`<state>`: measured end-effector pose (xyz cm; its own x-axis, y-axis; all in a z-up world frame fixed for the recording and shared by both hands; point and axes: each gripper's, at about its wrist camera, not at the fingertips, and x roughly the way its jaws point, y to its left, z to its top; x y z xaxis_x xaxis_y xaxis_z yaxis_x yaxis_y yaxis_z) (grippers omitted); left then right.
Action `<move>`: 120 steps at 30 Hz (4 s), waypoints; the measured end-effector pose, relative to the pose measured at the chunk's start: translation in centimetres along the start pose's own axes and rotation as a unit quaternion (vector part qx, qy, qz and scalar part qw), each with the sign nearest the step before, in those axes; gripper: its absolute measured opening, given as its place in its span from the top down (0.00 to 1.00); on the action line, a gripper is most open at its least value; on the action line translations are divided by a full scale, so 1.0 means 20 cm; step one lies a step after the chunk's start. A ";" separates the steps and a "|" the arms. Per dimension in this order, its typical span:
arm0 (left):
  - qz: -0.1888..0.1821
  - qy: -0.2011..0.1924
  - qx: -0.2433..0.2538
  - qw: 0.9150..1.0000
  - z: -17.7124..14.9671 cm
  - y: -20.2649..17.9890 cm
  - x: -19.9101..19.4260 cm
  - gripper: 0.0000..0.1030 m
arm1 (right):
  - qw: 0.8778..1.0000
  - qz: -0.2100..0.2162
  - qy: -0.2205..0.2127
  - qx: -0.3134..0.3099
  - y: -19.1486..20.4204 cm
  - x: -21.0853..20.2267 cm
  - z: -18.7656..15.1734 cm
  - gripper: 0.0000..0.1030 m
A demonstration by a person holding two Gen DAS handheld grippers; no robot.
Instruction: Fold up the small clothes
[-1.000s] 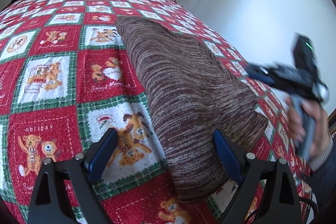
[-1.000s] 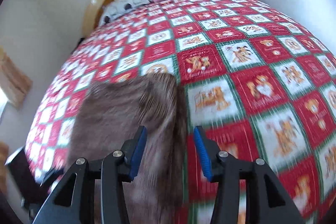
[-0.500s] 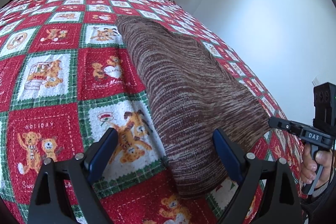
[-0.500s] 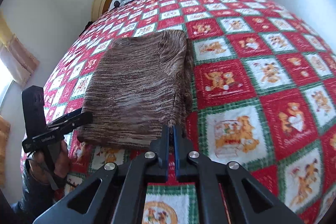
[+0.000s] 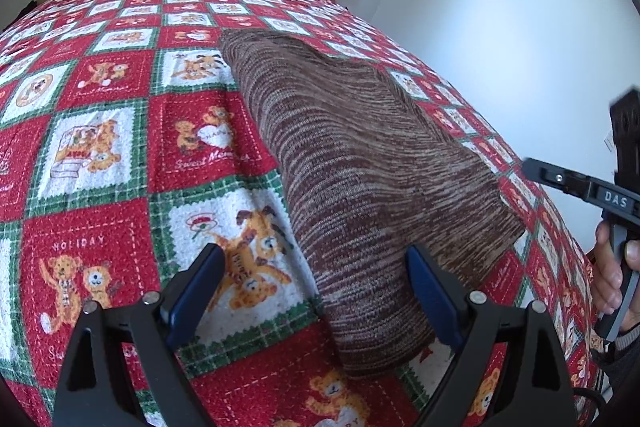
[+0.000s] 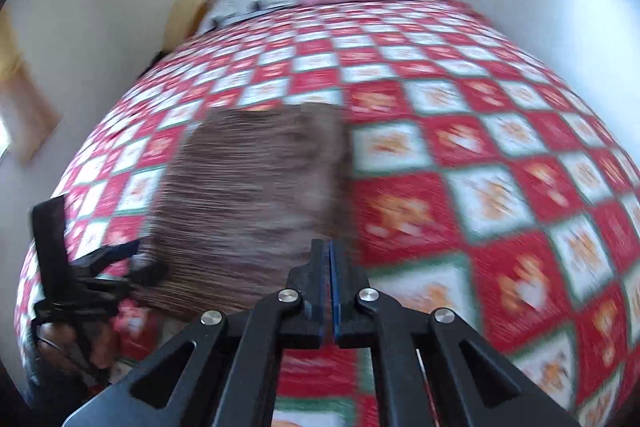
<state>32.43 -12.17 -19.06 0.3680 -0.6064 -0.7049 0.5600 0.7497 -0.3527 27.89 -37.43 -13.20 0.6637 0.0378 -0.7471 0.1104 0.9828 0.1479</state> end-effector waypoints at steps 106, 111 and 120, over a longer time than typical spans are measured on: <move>0.154 -0.100 -0.157 0.970 -0.80 0.72 -1.27 0.77 | 0.926 0.370 0.035 -0.063 1.68 0.44 0.06 0.85; 0.152 -0.094 -0.177 0.968 -0.87 0.79 -1.26 0.77 | 0.931 0.355 0.053 -0.063 1.74 0.56 0.04 0.86; 0.163 -0.111 -0.224 0.954 -0.98 0.85 -1.28 0.51 | 0.955 0.290 0.054 -0.033 1.55 0.63 0.00 0.83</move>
<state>17.97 21.26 -19.18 0.6449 -0.3247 -0.6918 0.0325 0.9161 -0.3996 39.64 -6.39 -18.02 0.5182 0.5934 -0.6159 -0.3015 0.8006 0.5177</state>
